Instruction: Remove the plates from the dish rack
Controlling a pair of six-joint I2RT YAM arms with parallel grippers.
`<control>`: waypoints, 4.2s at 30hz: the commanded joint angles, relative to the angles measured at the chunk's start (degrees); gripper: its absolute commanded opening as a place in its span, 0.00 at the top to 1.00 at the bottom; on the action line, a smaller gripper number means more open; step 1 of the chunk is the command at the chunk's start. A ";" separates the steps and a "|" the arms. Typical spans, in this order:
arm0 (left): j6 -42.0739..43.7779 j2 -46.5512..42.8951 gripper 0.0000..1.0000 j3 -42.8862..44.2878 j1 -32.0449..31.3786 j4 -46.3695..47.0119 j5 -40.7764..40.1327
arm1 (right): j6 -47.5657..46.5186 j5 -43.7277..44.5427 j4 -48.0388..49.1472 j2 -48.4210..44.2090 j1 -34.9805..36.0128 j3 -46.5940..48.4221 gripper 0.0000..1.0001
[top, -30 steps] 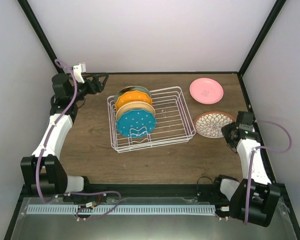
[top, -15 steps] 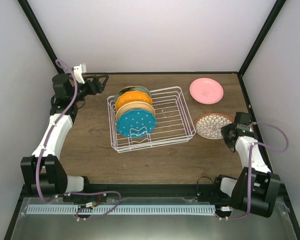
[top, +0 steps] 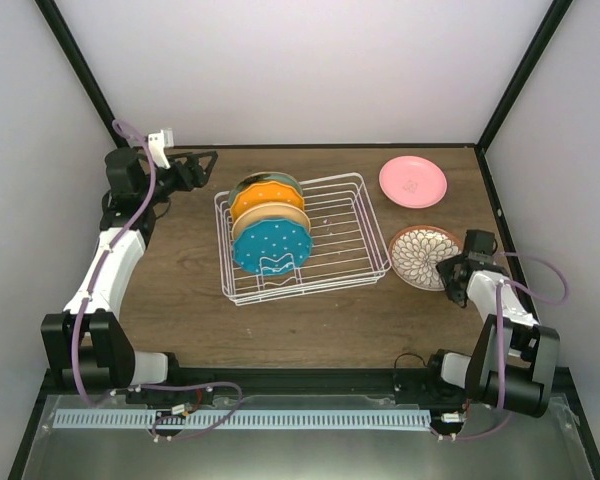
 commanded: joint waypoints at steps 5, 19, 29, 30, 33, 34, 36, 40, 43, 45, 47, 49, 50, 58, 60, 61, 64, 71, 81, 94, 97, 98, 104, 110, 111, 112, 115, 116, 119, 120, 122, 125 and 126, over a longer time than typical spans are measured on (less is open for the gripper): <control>0.82 -2.68 0.08 -1.78 0.11 -0.01 0.03 | -0.69 -0.47 1.35 2.74 -0.60 -0.35 0.40; 23.64 -6.95 0.08 -1.53 -2.66 -9.32 1.96 | -13.26 3.16 -4.24 -4.25 -0.65 7.99 0.18; 51.40 -12.60 0.16 -4.28 -13.51 -26.48 -1.89 | -20.00 2.68 -4.54 -5.36 -0.66 11.31 0.03; 51.36 -12.55 0.16 -4.39 -14.04 -26.58 -1.95 | -19.91 2.48 -4.28 -5.27 -0.66 11.06 0.03; 52.30 -11.84 0.17 -4.11 -15.58 -27.58 -2.26 | -19.33 1.91 -3.67 -5.45 -0.62 10.24 0.02; 53.26 -11.66 0.18 -4.22 -16.14 -28.09 -2.63 | -19.30 1.77 -3.40 -5.62 -0.66 10.02 0.03; 55.26 -11.65 0.18 -4.93 -16.97 -28.68 -3.63 | -19.41 1.55 -2.70 -5.93 -0.65 9.69 0.02; 58.57 -11.55 0.19 -6.03 -17.66 -29.00 -4.77 | -20.50 0.85 -1.49 -5.96 -0.65 9.48 0.02; 60.97 -10.92 0.22 -6.40 -18.35 -29.48 -5.10 | -21.04 0.60 -0.59 -6.26 -0.66 9.17 0.02; 62.55 -10.42 0.24 -6.92 -18.79 -29.58 -5.56 | -21.33 0.51 -0.30 -6.27 -0.68 8.90 0.02; 64.27 -9.41 0.25 -7.33 -19.25 -29.35 -6.28 | -21.76 0.49 -0.28 -6.23 -0.63 8.85 0.02; 65.45 -8.00 0.26 -7.28 -19.60 -28.96 -6.99 | -22.04 0.47 -0.30 -6.34 -0.63 8.68 0.02; 66.09 -7.03 0.27 -7.17 -19.78 -28.74 -7.38 | -22.20 0.50 -0.22 -6.55 -0.64 8.57 0.02; 69.36 -2.23 0.38 -6.74 -22.17 -27.72 -11.04 | -22.44 0.76 -0.28 -8.04 -0.64 7.41 0.01; 69.90 -1.70 0.44 -6.79 -22.72 -27.59 -11.80 | -22.49 0.77 -0.25 -8.38 -0.65 7.08 0.01; 69.98 -1.51 0.47 -6.84 -23.16 -27.64 -12.28 | -22.44 0.83 -0.30 -8.47 -0.62 6.97 0.01; 70.04 -1.04 0.61 -7.06 -24.27 -27.58 -13.81 | -22.31 0.86 -0.30 -8.76 -0.66 6.75 0.01; 70.53 -0.81 0.95 -8.13 -25.55 -27.40 -17.59 | -22.02 0.86 -0.05 -8.86 -0.65 6.50 0.01; 72.94 -2.89 0.96 -5.73 -25.64 -24.76 -22.70 | -21.65 0.70 0.29 -8.92 -0.66 5.73 0.01; 75.79 -9.49 0.96 -2.90 -27.70 -24.59 -25.67 | -20.40 0.88 0.52 -9.15 -0.64 4.88 0.01; 76.71 -10.87 0.96 -3.36 -28.26 -24.08 -26.48 | -20.43 1.02 0.72 -9.79 -0.65 4.89 0.01; 76.84 -11.30 0.96 -3.46 -28.46 -23.85 -26.48 | -20.56 1.03 0.75 -9.91 -0.64 4.93 0.00; 75.54 -13.06 0.96 -2.17 -29.22 -22.52 -25.50 | -21.21 -0.08 1.07 -9.09 -0.64 4.13 0.00; 70.01 -14.51 0.96 0.75 -29.24 -18.29 -24.90 | -21.03 -0.99 1.69 -8.44 -0.66 3.76 0.00; 68.57 -14.83 0.96 1.39 -29.20 -17.41 -24.43 | -21.10 -0.91 1.79 -8.41 -0.66 3.79 0.00; 67.33 -15.30 0.96 1.85 -29.24 -16.54 -23.63 | -21.16 -0.89 1.87 -8.33 -0.66 3.82 0.00; 63.42 -17.40 0.96 1.20 -29.24 -11.78 -20.94 | -21.29 -0.90 1.99 -8.02 -0.61 3.87 0.00; 62.23 -17.84 0.96 1.21 -29.22 -10.41 -20.22 | -21.31 -0.84 1.98 -8.03 -0.66 3.90 0.00; 58.41 -18.21 0.96 2.33 -29.07 -7.78 -20.96 | -21.45 -0.57 2.03 -8.21 -0.66 4.04 0.00; 56.59 -18.15 0.96 2.66 -28.88 -6.64 -21.87 | -21.61 -0.47 2.04 -8.32 -0.64 4.01 0.00; 51.73 -17.67 0.96 3.30 -27.44 -2.80 -24.06 | -21.88 -0.37 1.98 -8.33 -0.60 4.05 0.00; 43.98 -15.38 0.96 5.63 -23.55 -0.49 -28.05 | -22.16 -0.43 1.98 -8.27 -0.59 3.99 0.00; 41.07 -14.40 0.96 6.66 -21.45 -0.46 -28.77 | -22.22 -0.52 2.06 -8.25 -0.65 3.95 0.00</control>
